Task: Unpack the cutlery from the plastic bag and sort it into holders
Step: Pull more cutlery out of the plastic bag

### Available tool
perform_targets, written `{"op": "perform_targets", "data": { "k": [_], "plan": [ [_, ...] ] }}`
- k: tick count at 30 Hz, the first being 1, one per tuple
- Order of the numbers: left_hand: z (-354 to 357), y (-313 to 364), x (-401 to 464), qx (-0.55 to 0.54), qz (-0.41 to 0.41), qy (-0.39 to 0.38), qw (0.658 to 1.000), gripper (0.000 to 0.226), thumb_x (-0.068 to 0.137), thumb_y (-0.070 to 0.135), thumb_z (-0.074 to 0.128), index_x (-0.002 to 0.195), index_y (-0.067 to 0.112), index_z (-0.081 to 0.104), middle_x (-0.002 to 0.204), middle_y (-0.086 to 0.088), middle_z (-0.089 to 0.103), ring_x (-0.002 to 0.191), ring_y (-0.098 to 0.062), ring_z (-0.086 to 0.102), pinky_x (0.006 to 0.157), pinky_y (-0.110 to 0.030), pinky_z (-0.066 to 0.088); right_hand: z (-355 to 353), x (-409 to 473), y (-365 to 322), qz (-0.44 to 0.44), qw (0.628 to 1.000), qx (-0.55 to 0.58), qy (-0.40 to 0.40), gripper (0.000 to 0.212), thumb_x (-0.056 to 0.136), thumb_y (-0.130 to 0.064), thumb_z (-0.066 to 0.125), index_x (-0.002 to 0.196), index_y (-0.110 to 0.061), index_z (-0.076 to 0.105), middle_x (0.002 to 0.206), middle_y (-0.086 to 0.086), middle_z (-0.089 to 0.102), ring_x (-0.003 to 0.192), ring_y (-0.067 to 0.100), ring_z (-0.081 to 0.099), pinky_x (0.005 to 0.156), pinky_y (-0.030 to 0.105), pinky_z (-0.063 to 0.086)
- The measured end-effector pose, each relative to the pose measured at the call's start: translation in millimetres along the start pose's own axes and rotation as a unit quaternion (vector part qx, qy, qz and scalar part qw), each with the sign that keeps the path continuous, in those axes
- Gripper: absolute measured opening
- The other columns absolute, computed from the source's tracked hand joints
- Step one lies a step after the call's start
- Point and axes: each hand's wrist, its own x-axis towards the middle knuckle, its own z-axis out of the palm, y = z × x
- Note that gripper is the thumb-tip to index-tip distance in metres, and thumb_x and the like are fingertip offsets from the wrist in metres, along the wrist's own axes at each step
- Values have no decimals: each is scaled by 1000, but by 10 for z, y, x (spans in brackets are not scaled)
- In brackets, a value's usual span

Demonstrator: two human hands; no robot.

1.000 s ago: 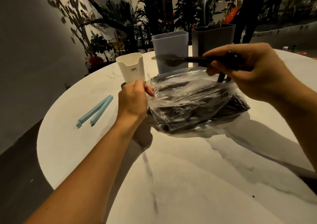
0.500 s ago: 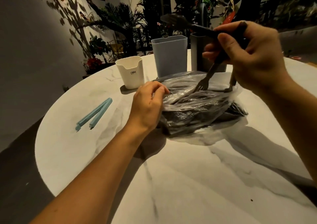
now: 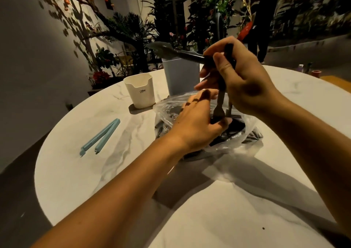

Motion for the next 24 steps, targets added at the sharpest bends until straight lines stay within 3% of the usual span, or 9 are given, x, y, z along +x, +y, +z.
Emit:
{"op": "perform_targets", "data": {
  "k": [5, 9, 12, 15, 17, 20, 24],
  "plan": [
    [-9, 164, 104, -26, 29, 36, 999, 47, 89, 46, 70, 129, 33, 49, 129, 6, 52, 118, -16, 50, 100, -42, 47, -115, 133, -228, -13, 998, 58, 34, 18, 107, -13, 33, 120, -5, 44, 94, 14, 62, 73, 23, 72, 72, 33, 61],
    [-117, 211, 72, -141, -13, 25, 990, 16, 97, 31, 63, 109, 21, 62, 107, 4, 67, 101, -7, 62, 85, -26, 50, -174, 216, -327, 13, 984, 159, 75, 19, 107, -11, 33, 119, -4, 46, 92, 13, 64, 72, 21, 71, 76, 34, 60],
    [-231, 170, 32, -185, 10, 23, 982, 20, 95, 25, 65, 103, 7, 64, 82, -3, 67, 71, -9, 64, 69, -24, 54, -175, 241, -299, 74, 958, 249, 121, 21, 107, -12, 36, 117, -6, 53, 91, 11, 67, 74, 20, 72, 78, 34, 60],
    [-337, 90, -37, -303, -35, 35, 952, 25, 88, 26, 69, 97, 3, 64, 62, 0, 57, 52, -12, 51, 51, -26, 47, -122, 232, -217, 134, 922, 323, 163, 22, 106, -10, 38, 116, -3, 56, 90, 12, 66, 72, 16, 69, 75, 30, 60],
    [-379, 11, -65, -363, -88, 87, 923, 24, 88, 30, 65, 93, 7, 65, 63, 1, 60, 50, -11, 50, 47, -25, 46, -77, 205, -142, 166, 902, 355, 183, 20, 106, -8, 38, 113, -2, 56, 90, 13, 65, 70, 14, 68, 75, 30, 60],
    [-406, -97, -63, -405, -173, 171, 882, 25, 92, 28, 66, 96, 3, 66, 81, -11, 70, 48, -13, 52, 46, -22, 48, -3, 166, -23, 192, 884, 383, 187, 18, 105, -6, 40, 108, -3, 57, 88, 13, 67, 71, 15, 69, 78, 32, 61],
    [-426, -163, -17, -440, -240, 253, 827, 24, 87, 24, 74, 94, 2, 65, 86, -16, 72, 40, -5, 51, 49, -19, 52, 43, 129, 118, 220, 873, 400, 172, 16, 103, -6, 45, 110, -2, 59, 95, 17, 73, 86, 22, 73, 79, 34, 61]
  ]
}}
